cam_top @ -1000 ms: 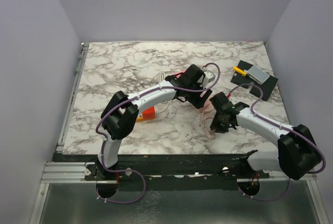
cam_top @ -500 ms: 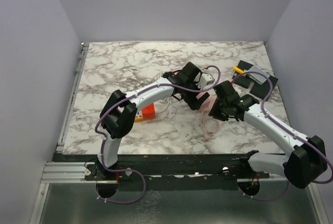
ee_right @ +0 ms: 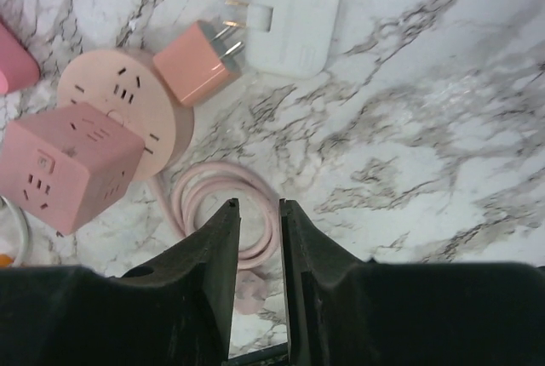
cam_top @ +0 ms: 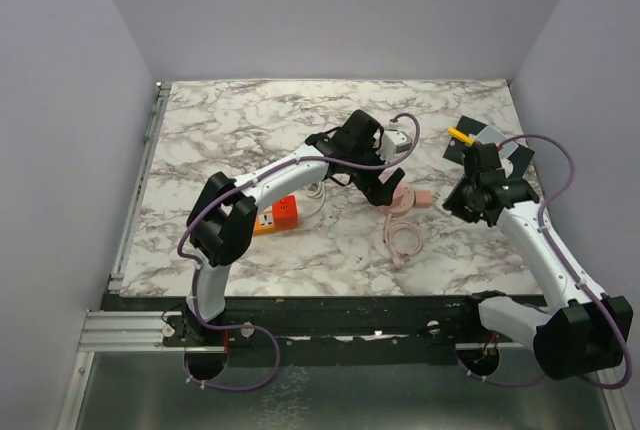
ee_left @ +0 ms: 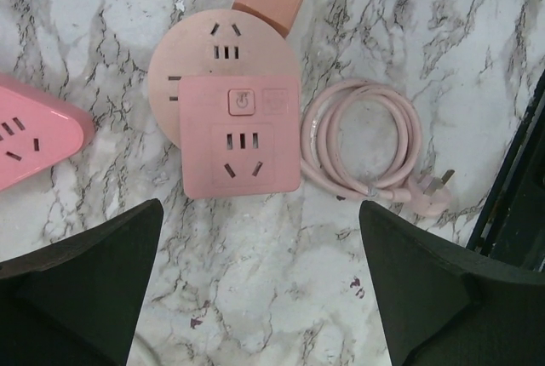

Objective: Insert the plug
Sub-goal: Adjust the socket at the center of the board.

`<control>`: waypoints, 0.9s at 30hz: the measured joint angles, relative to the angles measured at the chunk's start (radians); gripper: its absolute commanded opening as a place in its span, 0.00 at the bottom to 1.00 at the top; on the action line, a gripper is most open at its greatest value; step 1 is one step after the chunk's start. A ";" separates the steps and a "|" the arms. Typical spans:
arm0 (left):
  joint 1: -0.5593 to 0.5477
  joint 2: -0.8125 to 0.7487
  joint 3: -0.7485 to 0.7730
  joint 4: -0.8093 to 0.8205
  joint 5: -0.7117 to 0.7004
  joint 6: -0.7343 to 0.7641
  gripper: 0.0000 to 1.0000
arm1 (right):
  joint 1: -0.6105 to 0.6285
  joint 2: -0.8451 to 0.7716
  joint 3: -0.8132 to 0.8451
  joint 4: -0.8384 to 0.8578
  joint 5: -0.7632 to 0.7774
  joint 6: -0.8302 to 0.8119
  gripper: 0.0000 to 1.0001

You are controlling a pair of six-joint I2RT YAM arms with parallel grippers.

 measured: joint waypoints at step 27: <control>-0.052 0.187 0.173 -0.076 -0.021 0.391 0.59 | -0.136 0.011 -0.348 0.146 -0.226 -0.041 0.11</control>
